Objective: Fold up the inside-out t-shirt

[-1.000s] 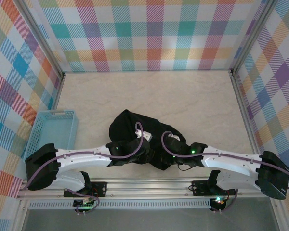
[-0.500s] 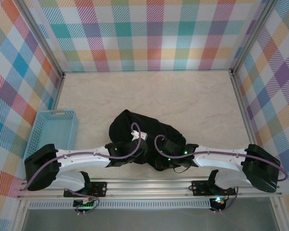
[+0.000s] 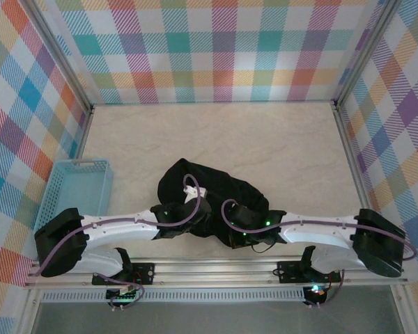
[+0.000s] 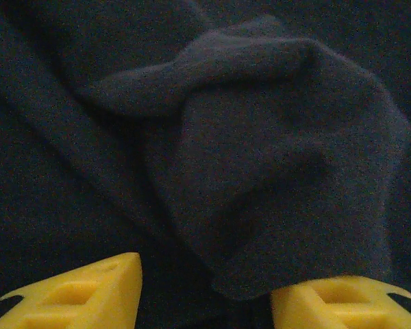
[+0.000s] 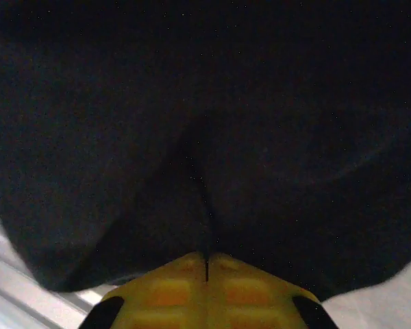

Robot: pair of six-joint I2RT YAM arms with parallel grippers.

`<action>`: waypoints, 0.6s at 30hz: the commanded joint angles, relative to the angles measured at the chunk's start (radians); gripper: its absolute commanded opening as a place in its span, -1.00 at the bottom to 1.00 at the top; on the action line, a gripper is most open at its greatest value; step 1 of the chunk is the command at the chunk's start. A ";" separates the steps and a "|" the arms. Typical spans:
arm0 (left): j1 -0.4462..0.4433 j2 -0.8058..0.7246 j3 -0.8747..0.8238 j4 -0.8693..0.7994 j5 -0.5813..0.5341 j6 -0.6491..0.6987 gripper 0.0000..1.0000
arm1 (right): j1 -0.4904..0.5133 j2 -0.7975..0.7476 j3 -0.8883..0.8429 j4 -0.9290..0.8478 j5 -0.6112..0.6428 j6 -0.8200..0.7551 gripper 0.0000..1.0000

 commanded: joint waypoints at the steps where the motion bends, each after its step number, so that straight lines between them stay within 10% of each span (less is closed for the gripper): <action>1: 0.062 0.018 -0.011 -0.018 -0.026 -0.066 0.08 | 0.019 -0.124 0.002 -0.065 0.076 -0.027 -1.00; 11: 0.201 0.208 0.077 -0.061 0.029 -0.111 0.23 | 0.022 -0.626 -0.010 -0.242 0.225 -0.104 -1.00; 18: 0.203 0.079 0.043 0.028 0.095 -0.061 0.68 | 0.021 -0.575 -0.043 -0.236 0.195 -0.069 -1.00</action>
